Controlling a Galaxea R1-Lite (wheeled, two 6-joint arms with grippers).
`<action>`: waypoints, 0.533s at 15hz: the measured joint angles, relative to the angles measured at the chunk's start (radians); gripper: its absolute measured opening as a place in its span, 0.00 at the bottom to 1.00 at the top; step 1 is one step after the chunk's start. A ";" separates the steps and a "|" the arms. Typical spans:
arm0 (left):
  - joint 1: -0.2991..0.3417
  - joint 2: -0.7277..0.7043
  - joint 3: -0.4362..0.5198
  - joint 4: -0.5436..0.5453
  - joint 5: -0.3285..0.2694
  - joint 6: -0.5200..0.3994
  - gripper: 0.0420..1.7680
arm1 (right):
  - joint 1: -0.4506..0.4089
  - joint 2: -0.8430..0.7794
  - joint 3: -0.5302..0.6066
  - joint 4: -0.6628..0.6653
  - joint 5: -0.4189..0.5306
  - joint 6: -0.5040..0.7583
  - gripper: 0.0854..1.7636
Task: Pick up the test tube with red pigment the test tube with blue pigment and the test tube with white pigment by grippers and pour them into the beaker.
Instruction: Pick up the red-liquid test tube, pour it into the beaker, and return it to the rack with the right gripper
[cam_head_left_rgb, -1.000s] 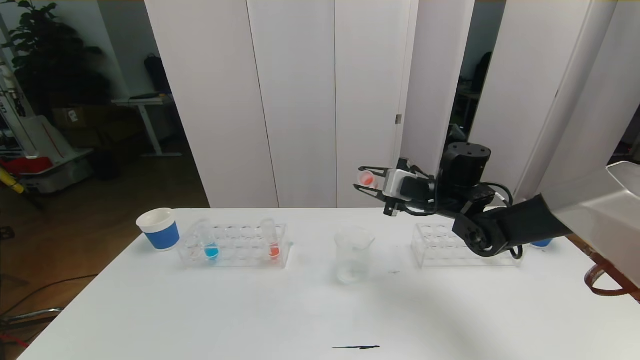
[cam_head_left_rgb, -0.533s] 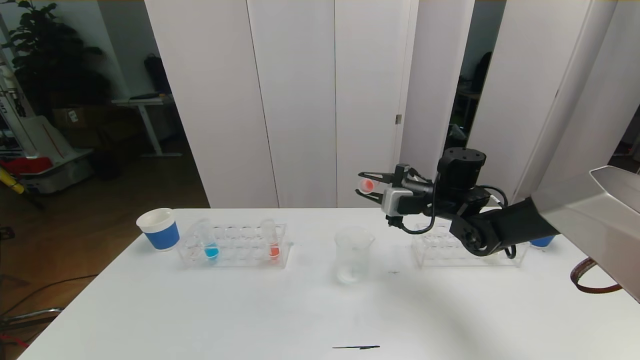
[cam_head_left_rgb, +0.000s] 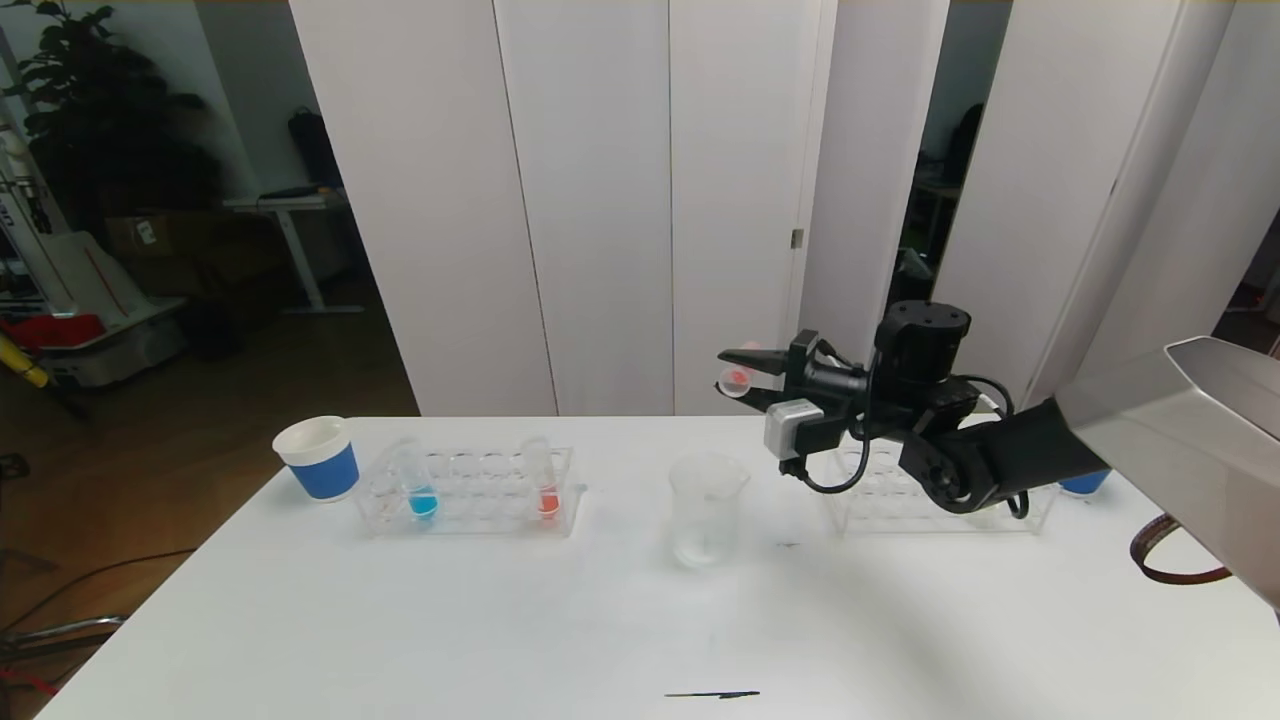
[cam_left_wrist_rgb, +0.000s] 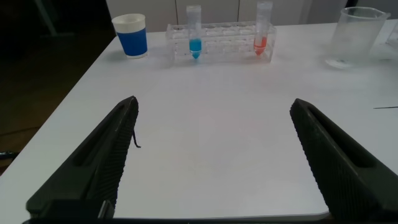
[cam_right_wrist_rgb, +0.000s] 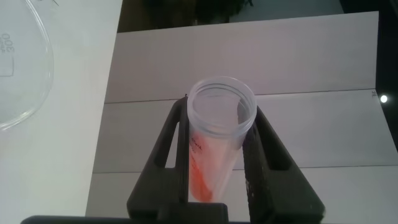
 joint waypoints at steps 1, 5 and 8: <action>0.000 0.000 0.000 0.000 0.000 0.000 0.99 | 0.002 0.001 -0.006 0.000 0.000 -0.019 0.29; 0.000 0.000 0.000 0.000 0.000 0.000 0.99 | 0.007 0.008 -0.029 0.000 0.007 -0.091 0.29; 0.000 0.000 0.000 0.000 0.000 0.000 0.99 | 0.011 0.014 -0.041 -0.001 0.009 -0.113 0.29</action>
